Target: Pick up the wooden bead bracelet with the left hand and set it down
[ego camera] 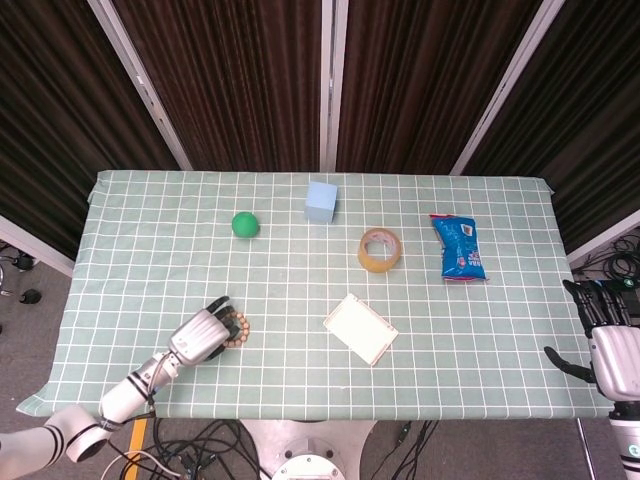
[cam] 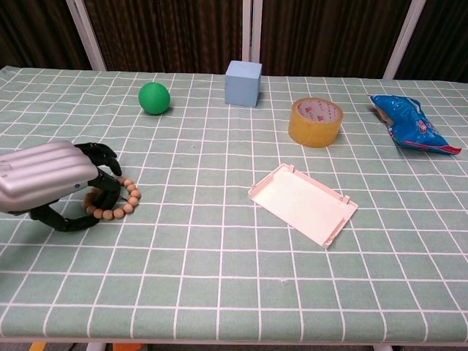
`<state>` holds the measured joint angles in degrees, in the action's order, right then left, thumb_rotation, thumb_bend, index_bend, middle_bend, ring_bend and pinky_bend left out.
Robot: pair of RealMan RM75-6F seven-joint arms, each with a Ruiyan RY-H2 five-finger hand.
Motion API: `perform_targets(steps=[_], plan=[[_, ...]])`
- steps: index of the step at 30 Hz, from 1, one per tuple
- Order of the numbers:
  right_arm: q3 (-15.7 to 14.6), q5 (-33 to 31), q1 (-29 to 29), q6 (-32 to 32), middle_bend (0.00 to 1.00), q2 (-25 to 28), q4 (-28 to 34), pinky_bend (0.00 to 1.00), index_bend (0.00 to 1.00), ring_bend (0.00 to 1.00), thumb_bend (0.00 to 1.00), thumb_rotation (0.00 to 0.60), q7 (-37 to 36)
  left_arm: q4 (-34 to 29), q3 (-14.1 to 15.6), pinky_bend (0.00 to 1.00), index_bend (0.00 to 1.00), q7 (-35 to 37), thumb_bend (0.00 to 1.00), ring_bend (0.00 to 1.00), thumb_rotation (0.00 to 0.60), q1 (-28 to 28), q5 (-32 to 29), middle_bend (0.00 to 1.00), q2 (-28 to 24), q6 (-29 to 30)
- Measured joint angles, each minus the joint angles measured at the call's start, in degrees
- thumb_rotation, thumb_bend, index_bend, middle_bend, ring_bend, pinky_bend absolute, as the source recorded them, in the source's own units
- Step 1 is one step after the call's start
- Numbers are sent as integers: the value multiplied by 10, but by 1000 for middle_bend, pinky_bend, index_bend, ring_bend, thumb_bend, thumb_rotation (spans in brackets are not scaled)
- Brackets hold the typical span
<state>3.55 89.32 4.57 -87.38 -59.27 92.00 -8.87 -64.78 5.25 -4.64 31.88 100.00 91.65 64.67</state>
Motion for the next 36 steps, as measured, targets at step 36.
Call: perform_targets(steps=[36], plan=[[3, 12, -6, -20, 129, 1, 1, 0, 19, 0, 63, 600, -14, -184, -70, 165, 575, 1090, 462, 262, 396, 21, -109, 602, -117, -92]])
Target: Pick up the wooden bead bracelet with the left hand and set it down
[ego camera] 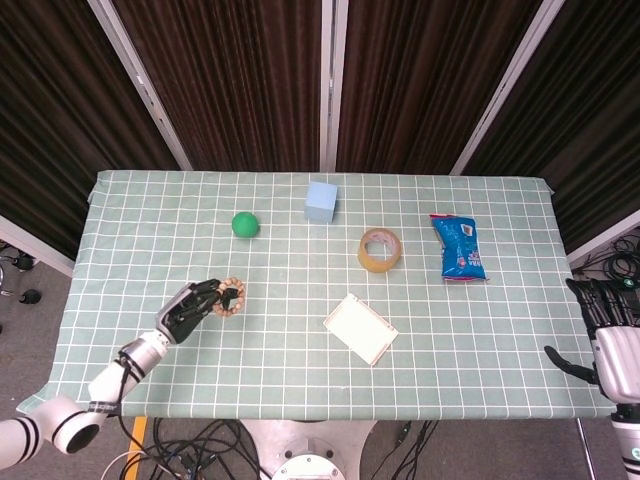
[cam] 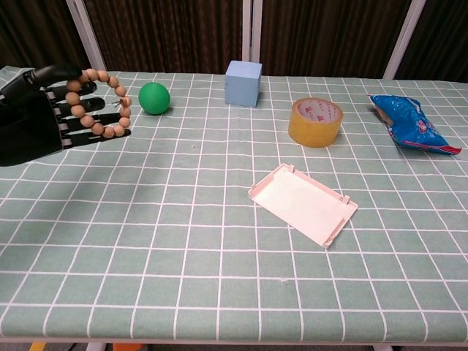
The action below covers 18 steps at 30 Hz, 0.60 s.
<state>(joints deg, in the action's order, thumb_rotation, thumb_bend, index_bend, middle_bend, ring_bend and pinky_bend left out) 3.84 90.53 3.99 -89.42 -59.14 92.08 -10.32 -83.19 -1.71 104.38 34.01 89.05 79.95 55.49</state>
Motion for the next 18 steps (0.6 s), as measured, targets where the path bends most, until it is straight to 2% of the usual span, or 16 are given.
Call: perform_targets(steps=[2, 5, 7, 12, 16, 18], plan=[[0, 0, -1, -1, 129, 0, -1, 0, 19, 0, 63, 600, -2, 1, -3, 165, 573, -6, 442, 262, 322, -1, -5, 600, 9, 7], [0, 1, -3, -4, 129, 0, -2, 0, 19, 0, 63, 600, -3, 4, -10, 164, 567, -23, 414, 262, 261, -5, -16, 597, 25, 18], [-1, 2, -4, -7, 129, 1, -2, 0, 19, 0, 63, 600, -4, 5, -15, 161, 566, -35, 392, 263, 244, -8, -24, 596, 34, 25], [-1, 3, -7, -13, 129, 3, -3, 0, 19, 0, 63, 600, -6, -3, -26, 161, 569, -36, 367, 290, 251, -14, -40, 603, 44, 34], [-2, 6, -9, -15, 129, 4, -3, 0, 19, 0, 63, 600, -9, -18, -31, 166, 581, -54, 376, 339, 355, -17, -64, 625, 43, 25], [-1, 7, -9, -17, 129, 5, -3, 0, 19, 0, 63, 600, -11, -28, -34, 169, 582, -76, 397, 339, 365, -18, -78, 629, 40, 17]])
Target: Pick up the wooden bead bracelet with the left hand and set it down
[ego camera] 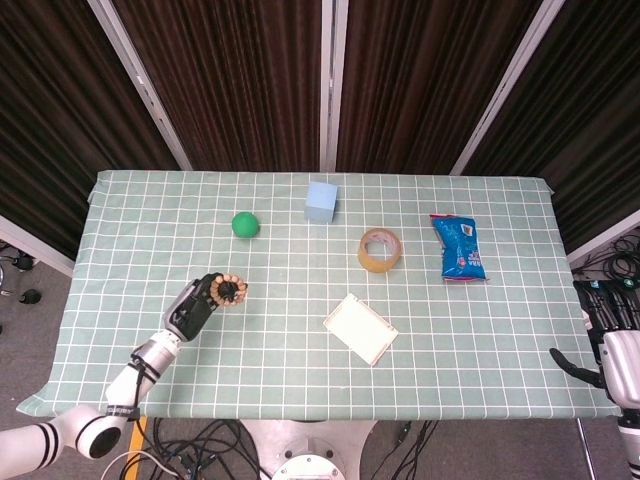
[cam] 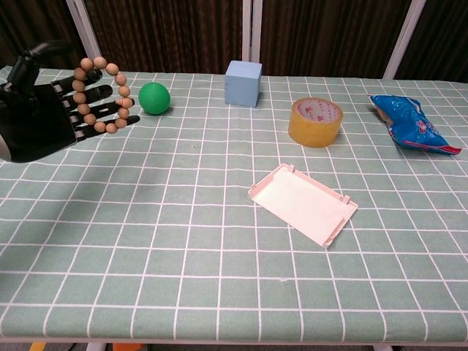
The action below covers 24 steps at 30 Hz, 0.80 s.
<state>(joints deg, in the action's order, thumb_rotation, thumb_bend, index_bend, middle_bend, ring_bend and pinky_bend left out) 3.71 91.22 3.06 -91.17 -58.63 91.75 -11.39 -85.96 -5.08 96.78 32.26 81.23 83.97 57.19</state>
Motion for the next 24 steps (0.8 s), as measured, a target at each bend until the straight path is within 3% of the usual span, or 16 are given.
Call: perform_targets(steps=[3, 11, 17, 24], plan=[[3, 2, -1, -7, 129, 6, 1, 0, 19, 0, 60, 600, -1, -10, -2, 172, 582, -43, 429, 340, 425, -1, -11, 638, -4, -10], [10, 9, -6, -26, 132, 27, 16, 0, 19, 0, 59, 600, 5, -22, -8, 175, 599, -149, 431, 340, 428, -5, -31, 661, -8, -25], [8, 9, -5, -21, 132, 26, 17, 0, 19, 0, 59, 600, 7, -20, -16, 176, 643, -204, 342, 369, 427, -13, -48, 699, 1, -23], [9, 10, -2, -17, 132, 23, 18, 0, 19, 0, 59, 600, 12, -19, -28, 181, 684, -259, 335, 397, 428, -25, -71, 733, 14, -18]])
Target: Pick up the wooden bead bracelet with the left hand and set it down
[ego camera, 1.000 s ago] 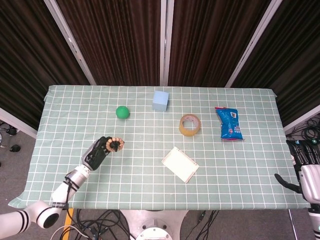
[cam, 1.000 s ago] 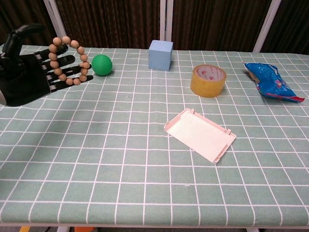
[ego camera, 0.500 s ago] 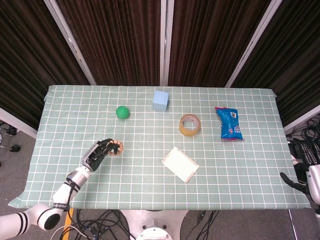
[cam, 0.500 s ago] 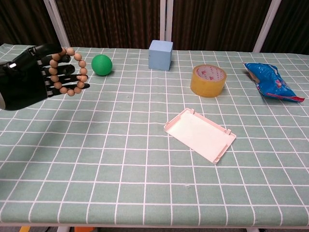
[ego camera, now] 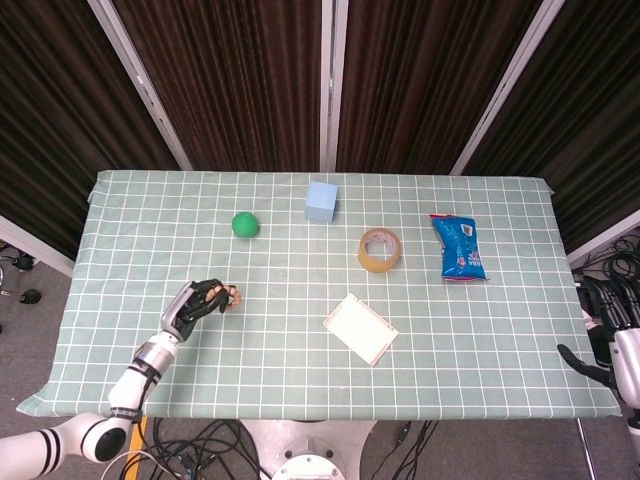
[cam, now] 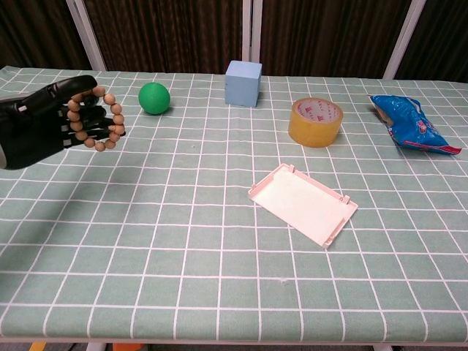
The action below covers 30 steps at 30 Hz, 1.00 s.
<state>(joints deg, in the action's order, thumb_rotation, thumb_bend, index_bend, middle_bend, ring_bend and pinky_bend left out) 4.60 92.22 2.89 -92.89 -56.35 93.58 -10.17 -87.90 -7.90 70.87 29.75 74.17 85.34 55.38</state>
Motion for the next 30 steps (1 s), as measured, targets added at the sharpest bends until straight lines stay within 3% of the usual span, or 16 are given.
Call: perform_targets(steps=[9, 30], plan=[[-2, -1, 2, 7, 132, -4, -3, 0, 19, 0, 58, 600, 0, 1, -12, 185, 733, -32, 345, 432, 430, -12, -10, 776, 8, -3], [-4, 0, -2, 2, 135, -4, -8, 0, 19, 0, 52, 600, -14, -6, -24, 198, 699, -47, 602, 433, 350, -25, 14, 748, 13, -5]])
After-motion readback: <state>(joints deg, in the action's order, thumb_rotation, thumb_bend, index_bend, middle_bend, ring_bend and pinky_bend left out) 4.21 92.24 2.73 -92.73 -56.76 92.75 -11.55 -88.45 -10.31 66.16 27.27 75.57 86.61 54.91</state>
